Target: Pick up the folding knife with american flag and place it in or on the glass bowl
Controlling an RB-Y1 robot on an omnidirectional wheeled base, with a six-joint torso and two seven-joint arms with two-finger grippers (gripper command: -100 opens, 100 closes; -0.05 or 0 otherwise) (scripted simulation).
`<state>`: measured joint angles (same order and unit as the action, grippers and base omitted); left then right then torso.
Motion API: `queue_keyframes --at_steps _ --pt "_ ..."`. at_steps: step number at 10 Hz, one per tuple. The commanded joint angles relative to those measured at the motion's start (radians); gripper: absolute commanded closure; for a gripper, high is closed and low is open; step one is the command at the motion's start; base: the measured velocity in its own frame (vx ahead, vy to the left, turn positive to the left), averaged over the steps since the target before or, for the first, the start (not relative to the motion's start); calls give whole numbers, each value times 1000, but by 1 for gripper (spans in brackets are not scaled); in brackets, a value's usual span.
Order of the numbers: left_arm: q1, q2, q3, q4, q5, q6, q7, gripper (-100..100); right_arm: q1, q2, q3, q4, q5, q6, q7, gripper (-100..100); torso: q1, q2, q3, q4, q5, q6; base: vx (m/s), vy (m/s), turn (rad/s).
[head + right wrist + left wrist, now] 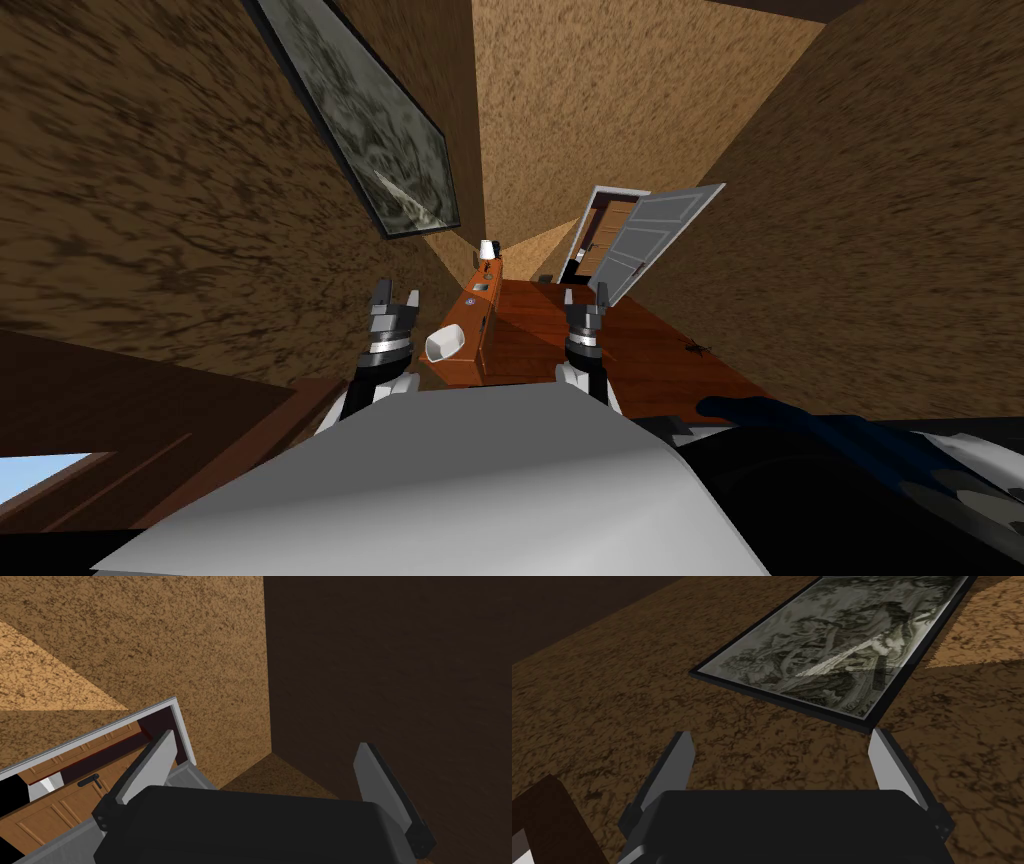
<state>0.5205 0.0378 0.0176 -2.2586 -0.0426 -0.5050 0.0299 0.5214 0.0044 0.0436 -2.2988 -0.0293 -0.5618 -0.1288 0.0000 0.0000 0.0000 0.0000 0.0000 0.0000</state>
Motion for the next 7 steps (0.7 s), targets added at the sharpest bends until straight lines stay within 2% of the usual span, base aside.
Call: queue_keyframes --at_steps 1,4,7 --pt "-4 41 -7 18 -18 5 -9 -100 0 0 0 0 0 0 0 0 0 0 0 0 0 0 2 -64 -6" --pt "-6 103 -14 61 -65 18 -29 -100 0 0 0 0 0 0 0 0 -9 0 0 0 -2 0 -4 -141 10" --pt "-1 171 -23 128 -142 34 -54 -100 0 0 0 0 0 0 0 0 -12 -1 -1 0 -3 0 31 -184 23"
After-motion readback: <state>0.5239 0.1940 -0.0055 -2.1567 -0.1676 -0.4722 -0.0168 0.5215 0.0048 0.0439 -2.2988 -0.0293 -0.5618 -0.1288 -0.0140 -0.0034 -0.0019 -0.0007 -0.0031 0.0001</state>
